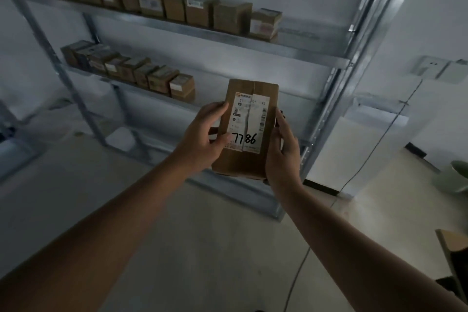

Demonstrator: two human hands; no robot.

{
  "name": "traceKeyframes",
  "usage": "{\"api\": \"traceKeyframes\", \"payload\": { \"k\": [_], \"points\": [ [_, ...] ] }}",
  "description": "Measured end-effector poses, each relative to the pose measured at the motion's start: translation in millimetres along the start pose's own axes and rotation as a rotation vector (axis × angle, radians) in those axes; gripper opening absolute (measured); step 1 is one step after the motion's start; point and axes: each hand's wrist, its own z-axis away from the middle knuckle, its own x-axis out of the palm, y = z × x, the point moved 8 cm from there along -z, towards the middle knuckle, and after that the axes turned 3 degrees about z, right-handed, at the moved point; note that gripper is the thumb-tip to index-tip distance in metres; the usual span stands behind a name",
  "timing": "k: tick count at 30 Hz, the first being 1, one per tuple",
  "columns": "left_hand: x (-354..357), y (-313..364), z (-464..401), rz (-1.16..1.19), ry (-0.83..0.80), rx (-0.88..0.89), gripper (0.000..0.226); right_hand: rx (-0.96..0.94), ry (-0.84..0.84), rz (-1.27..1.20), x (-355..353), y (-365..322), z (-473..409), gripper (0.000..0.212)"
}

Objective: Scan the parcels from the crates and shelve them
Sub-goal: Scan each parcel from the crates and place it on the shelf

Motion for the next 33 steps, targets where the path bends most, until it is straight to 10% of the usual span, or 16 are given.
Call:
{"api": "traceKeyframes", "payload": {
  "k": [33],
  "points": [
    [-105,-398,-347,0.062,-0.247,-0.38,0.086,0.286,-0.02,0.252,352,187,-379,0.044]
  ]
}}
